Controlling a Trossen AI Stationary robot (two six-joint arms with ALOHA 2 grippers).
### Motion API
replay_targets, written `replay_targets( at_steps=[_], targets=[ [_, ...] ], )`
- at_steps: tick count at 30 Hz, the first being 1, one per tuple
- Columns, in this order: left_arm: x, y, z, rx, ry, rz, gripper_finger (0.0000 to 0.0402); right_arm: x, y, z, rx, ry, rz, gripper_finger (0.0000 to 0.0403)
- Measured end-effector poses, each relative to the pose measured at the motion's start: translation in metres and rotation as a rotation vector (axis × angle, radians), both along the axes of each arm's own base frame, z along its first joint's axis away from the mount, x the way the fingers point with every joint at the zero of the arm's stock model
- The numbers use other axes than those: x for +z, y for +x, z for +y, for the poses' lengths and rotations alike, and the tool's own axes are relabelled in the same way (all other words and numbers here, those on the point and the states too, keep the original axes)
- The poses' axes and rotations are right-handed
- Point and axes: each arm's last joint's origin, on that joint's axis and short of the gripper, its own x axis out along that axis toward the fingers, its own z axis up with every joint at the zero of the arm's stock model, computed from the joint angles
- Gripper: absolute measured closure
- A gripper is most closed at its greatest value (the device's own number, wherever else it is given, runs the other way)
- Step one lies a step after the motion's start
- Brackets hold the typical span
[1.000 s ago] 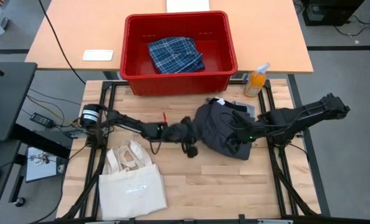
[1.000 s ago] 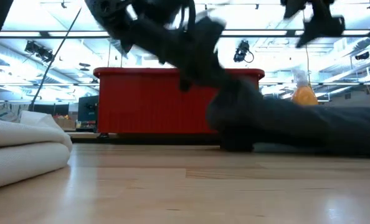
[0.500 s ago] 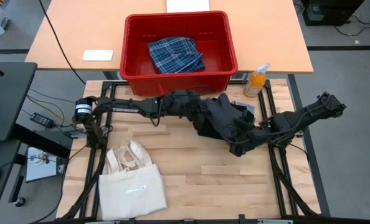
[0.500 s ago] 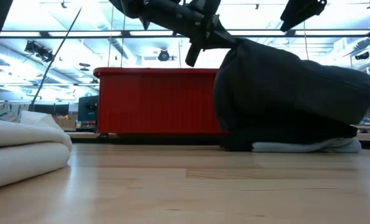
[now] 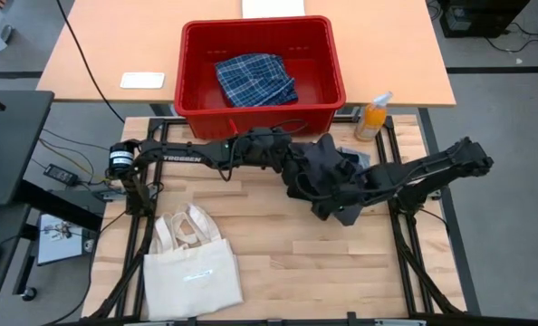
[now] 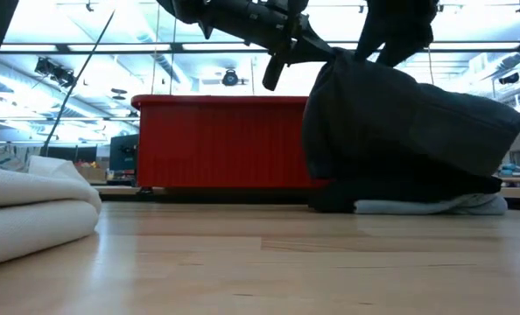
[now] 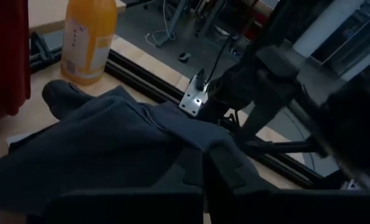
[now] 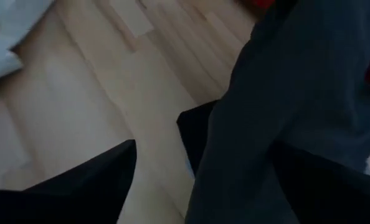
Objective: Fold laundry
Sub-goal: Stack the gray pants in the red organizer bin
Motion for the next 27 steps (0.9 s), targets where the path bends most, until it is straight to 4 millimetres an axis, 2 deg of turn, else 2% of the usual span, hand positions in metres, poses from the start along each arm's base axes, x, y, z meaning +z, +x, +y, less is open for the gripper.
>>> replay_targets(
  at_steps=[3, 8, 13, 15, 18, 21, 27],
  targets=[
    [0.0, 0.0, 0.0, 0.01, -0.051, -0.007, 0.0401, -0.008, 0.004, 0.009, -0.004, -0.071, 0.019, 0.005],
    [0.0, 0.0, 0.003, 0.002, -0.133, -0.016, 0.0401, -0.01, 0.001, 0.02, 0.004, -0.111, 0.022, 0.0081],
    [0.0, -0.001, 0.003, -0.02, -0.152, -0.013, 0.0401, 0.013, -0.023, 0.023, -0.19, 0.229, -0.08, 0.0107],
    [0.0, -0.001, 0.003, -0.027, -0.157, -0.013, 0.0401, 0.02, -0.033, 0.03, -0.23, 0.395, -0.175, 0.0115],
    [0.0, -0.001, 0.002, -0.03, -0.158, -0.012, 0.0401, 0.02, -0.041, 0.045, -0.26, 0.607, -0.356, 0.0123],
    [0.0, -0.001, 0.002, -0.029, -0.16, -0.012, 0.0401, 0.003, -0.045, 0.054, -0.344, 0.782, -0.544, 0.0127],
    [0.0, -0.001, 0.002, -0.027, -0.175, -0.011, 0.0401, -0.054, -0.048, 0.063, -0.597, 1.108, -0.92, 0.0122]
  ],
)
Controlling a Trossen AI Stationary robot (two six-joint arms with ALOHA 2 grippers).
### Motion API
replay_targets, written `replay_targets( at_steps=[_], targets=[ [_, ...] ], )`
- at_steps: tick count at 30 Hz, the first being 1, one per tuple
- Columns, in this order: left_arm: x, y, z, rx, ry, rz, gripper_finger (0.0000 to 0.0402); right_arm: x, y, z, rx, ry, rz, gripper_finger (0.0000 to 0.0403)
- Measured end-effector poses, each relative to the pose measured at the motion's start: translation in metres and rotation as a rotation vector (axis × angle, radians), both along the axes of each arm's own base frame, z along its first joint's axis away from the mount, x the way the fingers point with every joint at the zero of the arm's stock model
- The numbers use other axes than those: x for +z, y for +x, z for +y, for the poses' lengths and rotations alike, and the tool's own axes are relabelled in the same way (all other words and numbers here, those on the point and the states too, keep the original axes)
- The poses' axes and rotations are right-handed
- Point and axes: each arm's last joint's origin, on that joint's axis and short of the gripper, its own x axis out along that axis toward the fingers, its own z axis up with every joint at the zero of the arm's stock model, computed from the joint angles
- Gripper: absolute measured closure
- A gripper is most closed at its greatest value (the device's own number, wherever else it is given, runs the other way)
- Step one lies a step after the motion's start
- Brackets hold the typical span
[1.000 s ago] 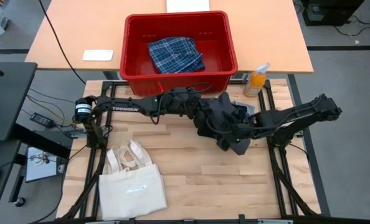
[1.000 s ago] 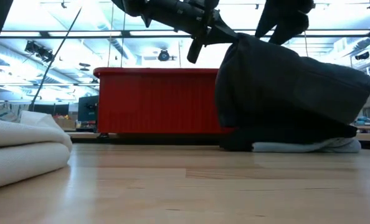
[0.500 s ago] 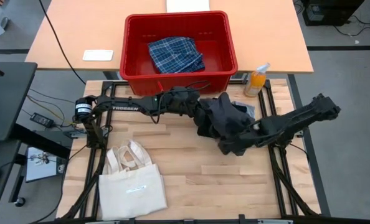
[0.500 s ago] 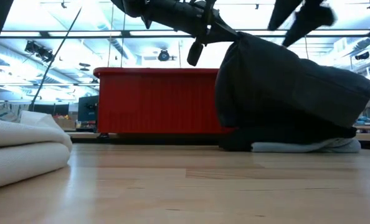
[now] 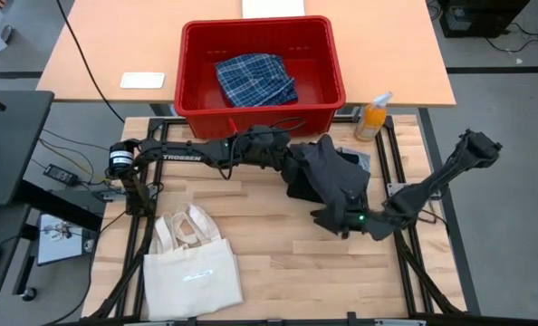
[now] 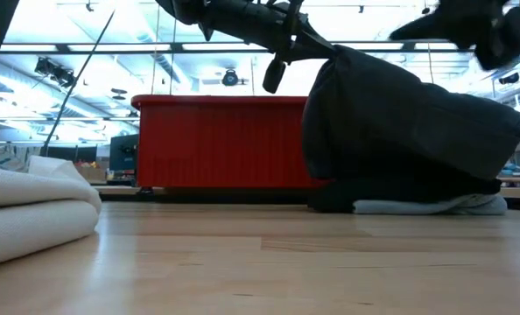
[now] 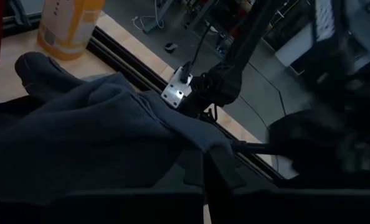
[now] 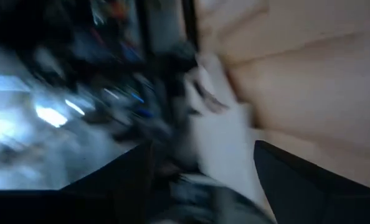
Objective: Fold laundry
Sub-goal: Stack the gray pants in the red organizer bin
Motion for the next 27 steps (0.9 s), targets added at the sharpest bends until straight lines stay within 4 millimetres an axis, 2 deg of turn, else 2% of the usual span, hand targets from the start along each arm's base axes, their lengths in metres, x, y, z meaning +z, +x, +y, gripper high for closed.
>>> replay_targets(
  at_steps=[3, 5, 10, 14, 21, 27],
  targets=[
    [0.0, 0.0, 0.0, 0.002, -0.007, 0.003, 0.0401, -0.024, -0.001, 0.004, -0.142, 0.071, -0.14, 0.0112],
    [-0.002, 0.0, -0.001, 0.001, -0.011, 0.017, 0.0401, -0.034, -0.002, 0.006, -0.241, 0.099, -0.214, 0.0102],
    [-0.002, 0.001, -0.008, -0.018, -0.006, 0.024, 0.0401, -0.059, -0.006, 0.013, -0.4, 0.155, -0.261, 0.0075],
    [-0.002, 0.002, -0.016, -0.042, 0.004, 0.022, 0.0401, -0.07, 0.0, 0.014, -0.503, 0.192, -0.32, 0.0062],
    [-0.002, 0.002, -0.022, -0.047, -0.007, 0.024, 0.0401, -0.09, 0.012, 0.005, -0.649, 0.151, -0.355, 0.0074],
    [-0.006, -0.001, -0.024, -0.092, 0.005, 0.084, 0.0401, -0.114, -0.003, -0.009, -0.684, 0.068, -0.317, 0.0092]
  ],
)
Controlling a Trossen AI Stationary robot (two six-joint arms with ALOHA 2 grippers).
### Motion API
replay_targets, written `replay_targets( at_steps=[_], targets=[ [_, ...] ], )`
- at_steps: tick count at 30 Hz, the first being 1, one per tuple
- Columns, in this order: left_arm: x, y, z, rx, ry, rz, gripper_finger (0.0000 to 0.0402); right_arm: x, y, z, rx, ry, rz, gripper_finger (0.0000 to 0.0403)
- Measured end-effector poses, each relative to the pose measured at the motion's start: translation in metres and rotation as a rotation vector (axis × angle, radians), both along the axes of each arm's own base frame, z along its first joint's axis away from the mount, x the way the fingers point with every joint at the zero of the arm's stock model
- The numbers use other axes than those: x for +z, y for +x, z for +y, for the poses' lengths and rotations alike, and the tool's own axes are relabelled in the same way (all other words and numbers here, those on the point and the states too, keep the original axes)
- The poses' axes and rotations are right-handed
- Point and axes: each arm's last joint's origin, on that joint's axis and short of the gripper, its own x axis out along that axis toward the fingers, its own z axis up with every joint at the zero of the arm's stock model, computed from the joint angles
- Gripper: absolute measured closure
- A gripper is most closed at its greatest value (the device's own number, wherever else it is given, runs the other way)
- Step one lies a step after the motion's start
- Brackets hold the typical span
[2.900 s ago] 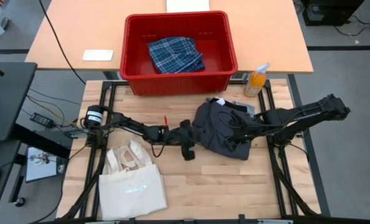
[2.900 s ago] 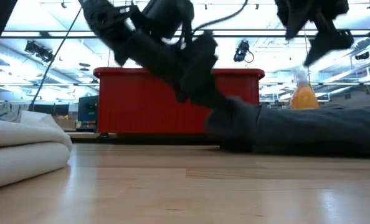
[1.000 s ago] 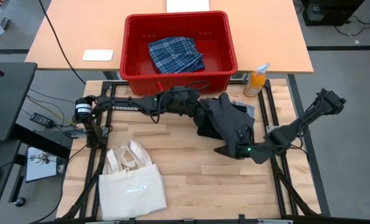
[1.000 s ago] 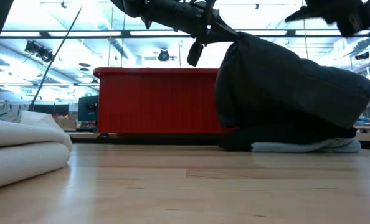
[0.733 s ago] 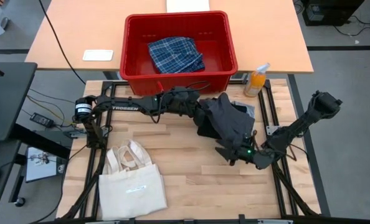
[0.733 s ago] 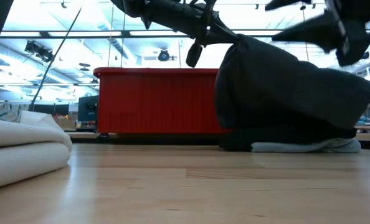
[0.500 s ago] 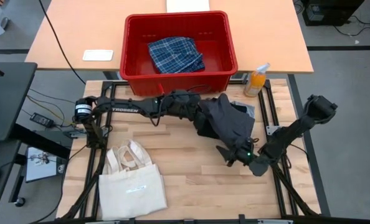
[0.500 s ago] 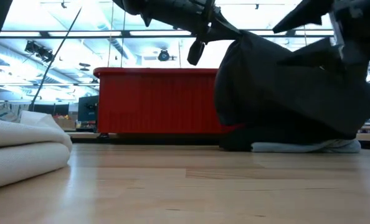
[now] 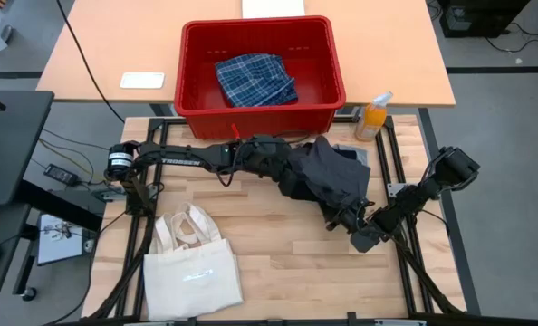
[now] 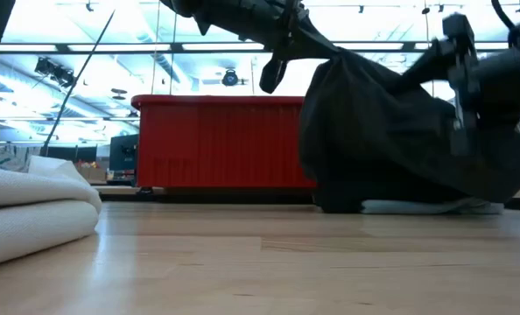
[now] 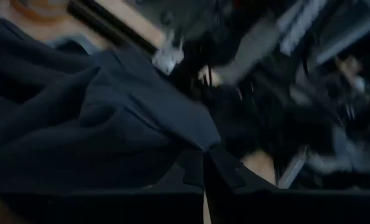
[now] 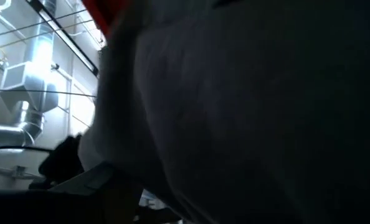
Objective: Fold laundry
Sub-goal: Stack the gray pants in the red organizer bin
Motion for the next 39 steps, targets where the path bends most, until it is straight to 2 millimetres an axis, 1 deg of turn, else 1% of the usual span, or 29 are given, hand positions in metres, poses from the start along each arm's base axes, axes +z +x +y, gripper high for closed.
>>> replay_targets(
  at_steps=[3, 6, 9, 11, 13, 17, 21, 23, 27, 30, 33, 39],
  targets=[
    [-0.005, -0.004, -0.003, -0.106, 0.035, 0.06, 0.0401, -0.005, -0.01, -0.009, -0.024, -0.03, 0.024, 0.0098],
    [-0.011, -0.009, -0.006, -0.218, 0.039, 0.134, 0.0401, 0.004, -0.015, -0.013, -0.066, -0.064, 0.023, 0.0101],
    [-0.016, -0.013, -0.008, -0.3, 0.037, 0.186, 0.0401, 0.019, -0.013, -0.011, -0.062, -0.099, 0.051, 0.0102],
    [-0.016, -0.014, -0.01, -0.358, 0.05, 0.177, 0.0401, 0.031, -0.01, -0.009, -0.07, -0.114, 0.055, 0.0102],
    [-0.016, -0.015, -0.011, -0.43, 0.067, 0.159, 0.0401, 0.039, -0.009, -0.007, -0.09, -0.132, 0.065, 0.0102],
    [-0.016, -0.016, -0.013, -0.522, 0.101, 0.128, 0.0401, 0.043, -0.009, -0.006, -0.072, -0.135, 0.07, 0.0102],
    [-0.014, -0.015, -0.014, -0.531, 0.105, 0.11, 0.0401, 0.038, -0.007, -0.007, 0.018, -0.144, 0.113, 0.0102],
    [-0.013, -0.014, -0.015, -0.547, 0.103, 0.09, 0.0401, 0.036, -0.006, -0.008, 0.044, -0.12, 0.105, 0.0102],
    [-0.012, -0.013, -0.021, -0.58, 0.098, 0.069, 0.0401, 0.031, -0.002, -0.015, 0.056, -0.007, 0.036, 0.0102],
    [-0.012, -0.013, -0.025, -0.59, 0.098, 0.069, 0.0401, 0.029, 0.004, -0.02, 0.146, 0.102, 0.005, 0.01],
    [-0.012, -0.013, -0.027, -0.557, 0.113, 0.079, 0.0401, 0.028, 0.008, -0.022, 0.248, 0.185, 0.0, 0.0096],
    [-0.013, -0.012, -0.023, -0.448, 0.146, 0.119, 0.0401, 0.035, 0.014, -0.019, 0.279, 0.232, -0.045, 0.0091]
  ],
)
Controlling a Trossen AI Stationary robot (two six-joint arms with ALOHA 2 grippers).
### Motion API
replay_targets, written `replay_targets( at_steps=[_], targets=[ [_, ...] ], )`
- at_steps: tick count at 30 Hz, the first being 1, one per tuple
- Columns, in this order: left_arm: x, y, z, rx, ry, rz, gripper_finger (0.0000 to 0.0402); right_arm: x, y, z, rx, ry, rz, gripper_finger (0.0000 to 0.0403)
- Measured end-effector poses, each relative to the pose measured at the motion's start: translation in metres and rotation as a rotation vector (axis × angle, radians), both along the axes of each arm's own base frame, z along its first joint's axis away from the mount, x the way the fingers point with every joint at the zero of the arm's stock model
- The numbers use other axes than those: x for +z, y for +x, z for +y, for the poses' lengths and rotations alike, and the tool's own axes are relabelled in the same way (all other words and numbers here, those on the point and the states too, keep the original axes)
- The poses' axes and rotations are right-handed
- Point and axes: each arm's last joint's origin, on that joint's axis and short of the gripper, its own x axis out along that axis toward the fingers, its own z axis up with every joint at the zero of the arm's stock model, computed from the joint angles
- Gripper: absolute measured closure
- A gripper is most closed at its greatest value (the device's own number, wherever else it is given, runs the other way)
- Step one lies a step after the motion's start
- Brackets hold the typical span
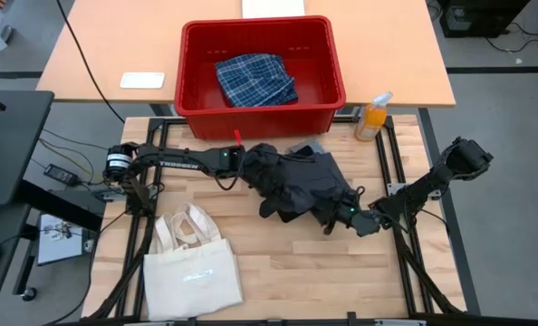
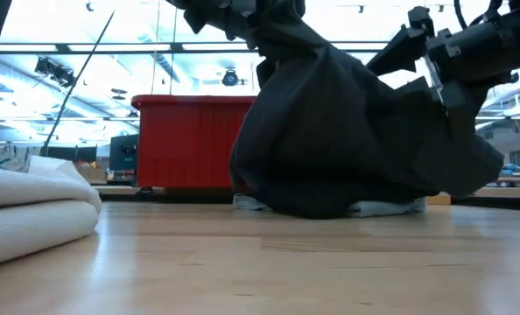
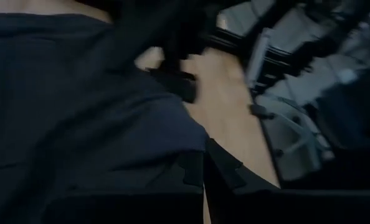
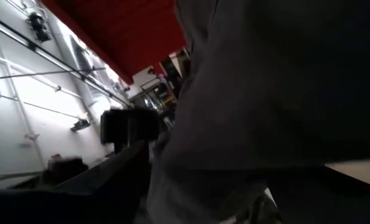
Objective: Fold laundry
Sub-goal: Stack the gray pants in the red organizer bin
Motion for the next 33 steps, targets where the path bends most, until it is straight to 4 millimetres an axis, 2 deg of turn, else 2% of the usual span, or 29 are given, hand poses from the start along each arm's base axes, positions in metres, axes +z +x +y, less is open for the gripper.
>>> replay_targets(
  at_steps=[5, 11, 21, 29, 33],
  targets=[
    [0.001, 0.002, 0.005, 0.089, 0.054, -0.018, 0.0401, -0.001, 0.002, 0.003, 0.057, 0.003, 0.049, 0.0094],
    [0.01, 0.004, 0.003, 0.069, 0.048, -0.099, 0.0401, -0.003, 0.004, -0.005, 0.021, -0.001, 0.074, 0.0094],
    [0.05, -0.012, 0.008, 0.067, 0.063, -0.28, 0.0401, -0.002, 0.006, -0.015, -0.082, -0.004, 0.046, 0.0095],
    [0.044, -0.015, -0.008, -0.098, -0.047, -0.198, 0.0401, -0.008, 0.008, -0.032, -0.132, -0.088, 0.154, 0.0097],
    [0.039, -0.017, -0.017, -0.134, -0.045, -0.161, 0.0401, -0.01, 0.01, -0.042, -0.118, -0.141, 0.216, 0.013]
  ],
)
